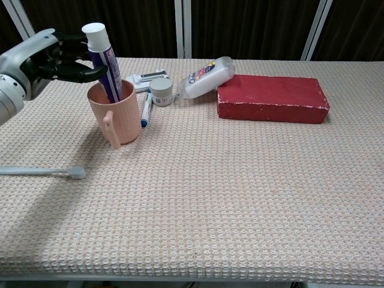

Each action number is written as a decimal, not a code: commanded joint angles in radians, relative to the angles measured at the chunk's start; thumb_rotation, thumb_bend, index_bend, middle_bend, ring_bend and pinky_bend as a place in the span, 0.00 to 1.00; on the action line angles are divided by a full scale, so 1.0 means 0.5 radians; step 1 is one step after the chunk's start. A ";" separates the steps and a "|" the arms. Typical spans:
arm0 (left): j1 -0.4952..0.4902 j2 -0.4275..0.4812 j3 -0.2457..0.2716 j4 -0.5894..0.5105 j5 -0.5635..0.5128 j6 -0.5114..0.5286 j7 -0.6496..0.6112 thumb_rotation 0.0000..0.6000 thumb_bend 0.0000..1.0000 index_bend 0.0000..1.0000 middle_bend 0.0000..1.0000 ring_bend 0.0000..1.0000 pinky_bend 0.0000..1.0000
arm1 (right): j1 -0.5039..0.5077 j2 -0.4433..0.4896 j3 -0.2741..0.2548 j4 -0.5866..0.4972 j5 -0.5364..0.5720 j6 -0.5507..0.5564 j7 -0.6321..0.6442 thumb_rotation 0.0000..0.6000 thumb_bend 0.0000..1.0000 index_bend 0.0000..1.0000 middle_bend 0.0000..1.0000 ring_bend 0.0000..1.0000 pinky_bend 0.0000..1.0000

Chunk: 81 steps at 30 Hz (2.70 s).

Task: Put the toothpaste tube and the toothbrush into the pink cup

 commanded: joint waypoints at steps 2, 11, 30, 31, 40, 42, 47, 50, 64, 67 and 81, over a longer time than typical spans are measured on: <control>0.012 -0.009 0.014 0.029 0.010 0.011 -0.019 1.00 0.35 0.68 0.39 0.23 0.32 | 0.001 0.000 -0.001 -0.002 0.000 -0.003 0.001 0.66 0.30 0.00 0.00 0.00 0.00; 0.037 -0.008 0.060 0.101 0.009 -0.031 -0.054 1.00 0.35 0.69 0.34 0.19 0.30 | 0.008 0.005 -0.010 -0.009 0.006 -0.036 0.013 0.66 0.30 0.00 0.00 0.00 0.00; 0.056 0.001 0.132 0.181 0.136 -0.014 -0.216 1.00 0.31 0.29 0.28 0.17 0.28 | 0.000 -0.016 0.010 0.016 -0.003 0.018 0.012 0.66 0.29 0.00 0.00 0.00 0.00; 0.056 0.002 0.136 0.183 0.143 -0.012 -0.223 1.00 0.31 0.27 0.27 0.16 0.28 | 0.000 -0.016 0.010 0.015 -0.004 0.019 0.011 0.67 0.29 0.00 0.00 0.00 0.00; 0.088 0.042 0.118 0.136 0.166 0.079 -0.249 1.00 0.28 0.22 0.23 0.15 0.28 | -0.002 -0.004 0.014 0.002 -0.013 0.032 0.016 0.67 0.29 0.00 0.00 0.00 0.00; 0.111 0.047 0.094 0.155 0.158 0.154 -0.193 1.00 0.27 0.22 0.18 0.13 0.28 | -0.003 0.001 0.017 -0.002 -0.016 0.039 0.019 0.66 0.29 0.00 0.00 0.00 0.00; 0.201 0.115 0.014 0.253 0.121 0.371 -0.063 1.00 0.24 0.22 0.10 0.12 0.28 | -0.015 0.019 0.022 -0.007 -0.022 0.063 0.045 0.67 0.29 0.00 0.00 0.00 0.00; 0.267 0.306 0.100 0.186 0.149 0.311 -0.049 1.00 0.24 0.22 0.14 0.12 0.29 | -0.017 0.038 0.014 -0.005 -0.031 0.055 0.077 0.66 0.31 0.00 0.00 0.00 0.00; 0.401 0.702 0.727 -0.343 0.501 -0.002 0.986 1.00 0.26 0.33 0.15 0.12 0.28 | -0.043 0.061 0.009 -0.043 -0.076 0.124 0.075 0.66 0.32 0.00 0.00 0.00 0.00; 0.386 0.640 0.733 -0.354 0.472 -0.070 1.072 1.00 0.26 0.33 0.15 0.12 0.28 | -0.049 0.068 0.000 -0.053 -0.089 0.131 0.063 0.66 0.32 0.00 0.00 0.00 0.00; 0.410 0.490 0.669 -0.157 0.440 0.013 1.134 1.00 0.27 0.38 0.17 0.12 0.28 | -0.059 0.069 -0.008 -0.056 -0.079 0.120 0.066 0.67 0.32 0.00 0.00 0.00 0.00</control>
